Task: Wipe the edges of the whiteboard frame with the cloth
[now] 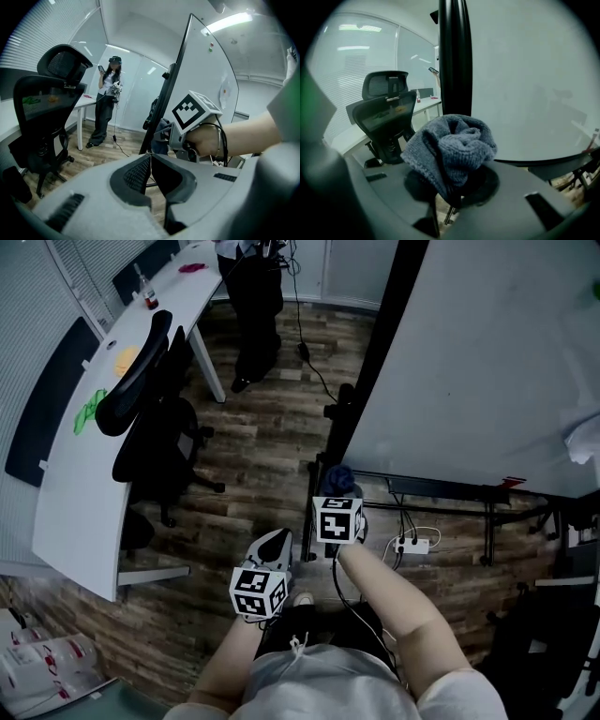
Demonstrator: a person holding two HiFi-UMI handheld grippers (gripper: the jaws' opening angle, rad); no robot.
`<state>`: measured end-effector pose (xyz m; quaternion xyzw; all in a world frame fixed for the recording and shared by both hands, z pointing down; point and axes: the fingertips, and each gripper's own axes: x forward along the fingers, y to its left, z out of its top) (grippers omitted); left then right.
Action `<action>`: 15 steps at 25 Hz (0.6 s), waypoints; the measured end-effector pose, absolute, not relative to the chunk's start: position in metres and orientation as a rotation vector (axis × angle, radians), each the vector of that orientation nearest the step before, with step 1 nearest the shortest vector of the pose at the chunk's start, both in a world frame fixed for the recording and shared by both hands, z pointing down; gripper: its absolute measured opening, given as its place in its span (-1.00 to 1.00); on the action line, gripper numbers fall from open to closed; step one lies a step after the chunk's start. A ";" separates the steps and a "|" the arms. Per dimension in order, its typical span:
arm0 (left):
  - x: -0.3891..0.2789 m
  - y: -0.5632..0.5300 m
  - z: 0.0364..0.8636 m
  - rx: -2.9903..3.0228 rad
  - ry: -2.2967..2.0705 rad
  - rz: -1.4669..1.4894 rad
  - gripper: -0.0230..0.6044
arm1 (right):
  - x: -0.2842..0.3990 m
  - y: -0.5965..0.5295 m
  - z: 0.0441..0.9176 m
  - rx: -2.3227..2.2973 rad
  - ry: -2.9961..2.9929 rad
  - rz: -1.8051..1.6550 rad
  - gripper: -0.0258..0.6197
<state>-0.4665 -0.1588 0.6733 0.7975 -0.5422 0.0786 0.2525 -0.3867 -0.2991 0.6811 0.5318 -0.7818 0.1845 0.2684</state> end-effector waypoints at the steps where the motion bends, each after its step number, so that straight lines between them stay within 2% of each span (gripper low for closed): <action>1: -0.464 -0.161 0.671 2.175 -1.472 0.210 -0.86 | -0.386 -0.296 0.679 1.429 -2.119 0.516 -0.71; 9: -0.428 -0.178 0.627 2.223 -1.487 0.128 -0.86 | -0.334 -0.266 0.641 1.340 -2.230 0.448 -0.71; 15: -0.363 -0.187 0.591 2.315 -1.465 0.125 -0.86 | -0.257 -0.254 0.593 1.391 -2.306 0.373 -0.71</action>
